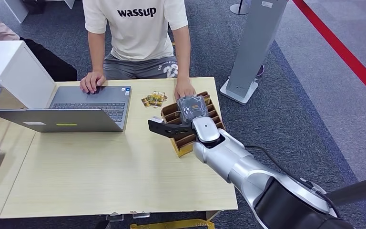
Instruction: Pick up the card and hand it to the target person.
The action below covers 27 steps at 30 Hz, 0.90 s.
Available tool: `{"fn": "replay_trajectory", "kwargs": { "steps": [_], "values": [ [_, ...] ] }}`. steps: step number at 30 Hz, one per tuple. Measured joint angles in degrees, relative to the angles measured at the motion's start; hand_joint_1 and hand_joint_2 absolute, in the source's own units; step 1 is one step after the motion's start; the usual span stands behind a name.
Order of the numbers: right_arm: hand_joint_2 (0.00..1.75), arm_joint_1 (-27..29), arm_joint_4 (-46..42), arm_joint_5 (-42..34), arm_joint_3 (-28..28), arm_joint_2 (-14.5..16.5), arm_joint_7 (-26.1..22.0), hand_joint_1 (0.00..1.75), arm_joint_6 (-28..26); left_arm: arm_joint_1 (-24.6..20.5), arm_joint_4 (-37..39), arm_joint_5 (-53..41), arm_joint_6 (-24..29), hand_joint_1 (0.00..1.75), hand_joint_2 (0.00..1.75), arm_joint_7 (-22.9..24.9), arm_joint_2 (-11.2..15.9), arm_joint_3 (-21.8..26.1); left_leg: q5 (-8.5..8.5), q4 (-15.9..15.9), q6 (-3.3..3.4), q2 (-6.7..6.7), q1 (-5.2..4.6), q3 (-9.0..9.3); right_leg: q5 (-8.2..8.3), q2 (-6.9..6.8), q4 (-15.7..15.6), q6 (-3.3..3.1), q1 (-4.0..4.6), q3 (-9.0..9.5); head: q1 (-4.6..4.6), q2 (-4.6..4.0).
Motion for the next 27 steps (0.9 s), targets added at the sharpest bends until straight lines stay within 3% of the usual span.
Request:
{"fn": "replay_trajectory", "kwargs": {
  "steps": [13, 21, 27],
  "values": [
    [1.75, -3.7, -6.0, -2.3, -1.3, -0.8, 2.4, 1.64, 0.7, 0.8, 0.0, 1.4, 0.6, 0.0, 1.75, -0.1, 0.0, -0.1, 0.01, 0.0, -0.01, 0.01, 0.0, -0.01, 0.0, 0.01, 0.0, 0.0, 0.0, -0.02, -0.01, 0.0],
    [1.75, -4.4, -20.4, 0.5, -3.9, -3.9, 7.3, 1.64, 1.2, 1.5, 0.0, 2.5, 0.8, 0.0, 1.75, -0.5, 0.0, -0.1, 0.01, 0.0, -0.01, 0.01, 0.0, -0.01, 0.0, 0.03, 0.0, 0.0, 0.0, -0.04, 0.02, 0.0],
    [1.75, -2.5, -30.8, 5.5, -6.1, -5.8, 7.4, 1.64, -1.5, 1.6, 0.0, 2.5, 0.7, 0.0, 1.75, -0.6, 0.0, -0.1, 0.0, 0.0, -0.01, 0.01, 0.0, 0.0, 0.0, 0.03, 0.0, 0.0, 0.0, -0.04, -0.02, 0.0]
  ]
}}
